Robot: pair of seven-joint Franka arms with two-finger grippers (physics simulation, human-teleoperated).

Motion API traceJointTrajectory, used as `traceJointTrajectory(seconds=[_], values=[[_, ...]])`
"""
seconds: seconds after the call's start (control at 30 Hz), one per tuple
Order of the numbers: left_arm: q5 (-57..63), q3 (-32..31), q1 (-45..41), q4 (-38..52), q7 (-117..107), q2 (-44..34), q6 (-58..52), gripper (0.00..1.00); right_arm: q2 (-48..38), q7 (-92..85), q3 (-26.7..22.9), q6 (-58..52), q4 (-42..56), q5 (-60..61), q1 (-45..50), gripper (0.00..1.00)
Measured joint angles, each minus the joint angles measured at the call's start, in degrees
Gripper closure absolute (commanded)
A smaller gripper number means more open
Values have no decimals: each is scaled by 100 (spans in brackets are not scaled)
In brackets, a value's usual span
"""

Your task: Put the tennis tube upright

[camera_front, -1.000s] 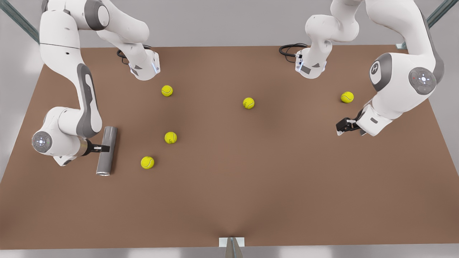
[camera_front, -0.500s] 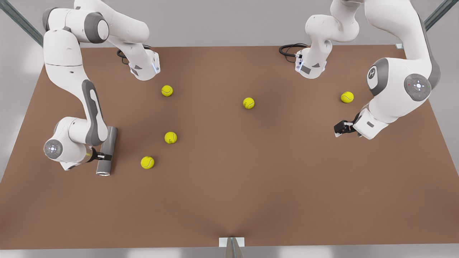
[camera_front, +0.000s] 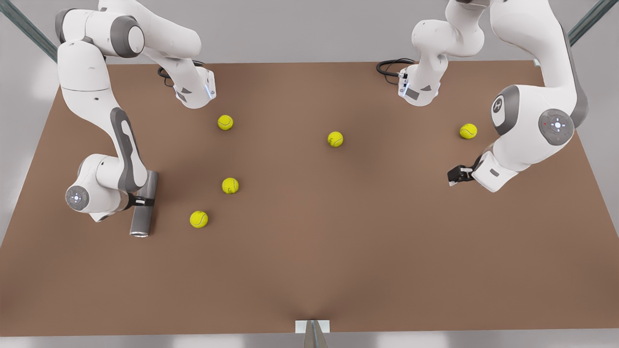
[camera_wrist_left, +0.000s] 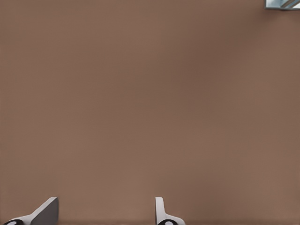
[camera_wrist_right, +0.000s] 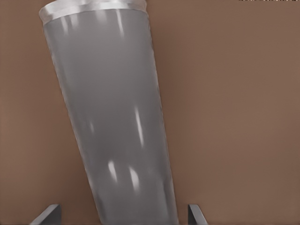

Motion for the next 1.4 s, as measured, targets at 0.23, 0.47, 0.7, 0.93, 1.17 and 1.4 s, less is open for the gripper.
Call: traceJointTrajectory(seconds=[0.23, 0.47, 0.7, 0.93, 1.17, 1.4], values=[[-3, -1, 9, 0, 0, 53, 12, 0, 130, -232, 0, -9, -13, 1, -56, 0], [-4, 0, 7, 2, 1, 63, 24, 0, 394, -389, 1, -5, -11, 11, -73, 0], [-11, 1, 18, 5, -1, 136, 26, 0, 403, -525, 0, -18, -2, 69, -64, 36], [-12, 0, 18, 9, -3, 139, 20, 0, 341, -645, -1, -150, 272, 49, 187, 34], [-12, 1, 19, 8, -2, 139, 25, 0, 233, -1122, 0, -893, 2081, -238, 1917, 35], [-12, 0, 18, 8, -2, 145, 28, 0, 1116, -1791, 27, -1090, 3842, -349, 4648, 35]])
